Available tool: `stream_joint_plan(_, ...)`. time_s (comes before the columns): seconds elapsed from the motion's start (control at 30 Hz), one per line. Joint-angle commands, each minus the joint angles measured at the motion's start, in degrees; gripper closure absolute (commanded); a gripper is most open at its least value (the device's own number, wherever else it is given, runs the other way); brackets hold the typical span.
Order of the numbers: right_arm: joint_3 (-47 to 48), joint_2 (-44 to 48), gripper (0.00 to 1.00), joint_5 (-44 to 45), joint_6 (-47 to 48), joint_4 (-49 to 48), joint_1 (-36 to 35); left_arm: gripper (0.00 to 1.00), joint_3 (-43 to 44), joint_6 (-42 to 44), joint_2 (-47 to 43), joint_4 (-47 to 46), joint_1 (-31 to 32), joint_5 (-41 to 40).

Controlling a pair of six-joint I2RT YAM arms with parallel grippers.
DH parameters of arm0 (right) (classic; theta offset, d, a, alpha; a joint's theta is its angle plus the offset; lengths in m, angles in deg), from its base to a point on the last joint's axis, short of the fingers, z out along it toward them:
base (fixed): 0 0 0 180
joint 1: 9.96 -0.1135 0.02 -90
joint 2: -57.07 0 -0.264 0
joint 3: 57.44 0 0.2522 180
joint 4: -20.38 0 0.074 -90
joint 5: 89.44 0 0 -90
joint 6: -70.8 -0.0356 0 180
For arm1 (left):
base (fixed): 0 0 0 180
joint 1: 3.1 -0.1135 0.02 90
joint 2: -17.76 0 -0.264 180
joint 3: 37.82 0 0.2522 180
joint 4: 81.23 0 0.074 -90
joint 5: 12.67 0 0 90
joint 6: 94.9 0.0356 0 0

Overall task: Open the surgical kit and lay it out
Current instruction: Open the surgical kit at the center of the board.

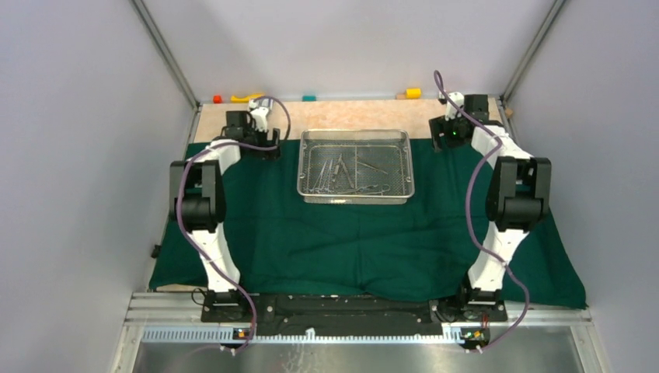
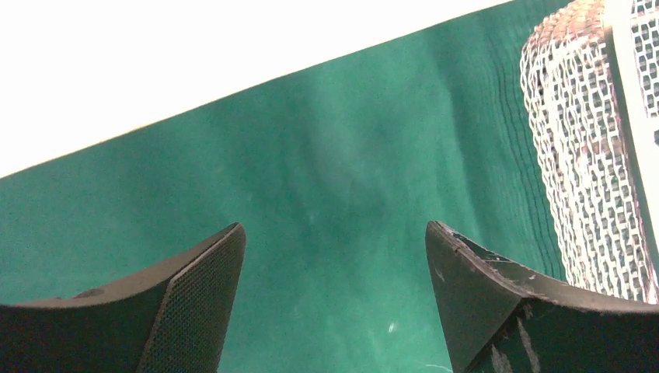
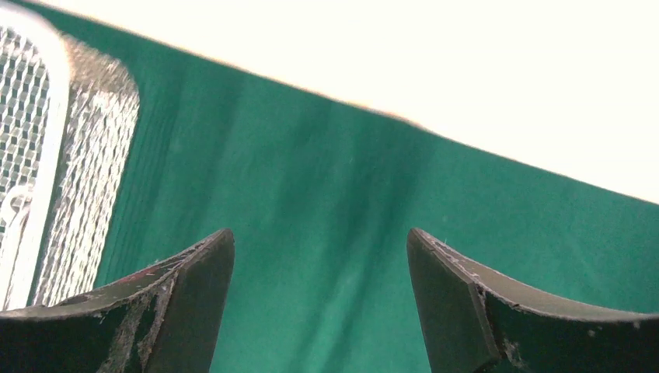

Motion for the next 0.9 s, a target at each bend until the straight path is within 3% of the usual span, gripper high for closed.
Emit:
stream_joint_plan(0.0, 9.72, -7.2, 0.2, 3.44, -4.61, 0.18, -1.05, 0.1, 6.15, -0.39, 4.47, -0.63, 4.25, -4.28)
stream_joint_plan(0.23, 14.69, -14.64, 0.23, 5.33, -4.87, 2.3, -1.03, 0.16, 10.61, -0.11, 9.78, 2.28, 6.11, -8.57)
stream_joint_plan(0.47, 15.61, -17.61, 0.3, 5.25, -4.11, 3.68, -1.03, 0.32, 11.11, -0.03, 11.47, 5.86, 6.07, -9.01)
stream_joint_plan(0.87, 16.61, -19.35, 0.64, 2.2, -5.07, 5.21, -1.03, 0.75, 9.36, -0.3, 13.49, 7.13, 6.01, -5.78)
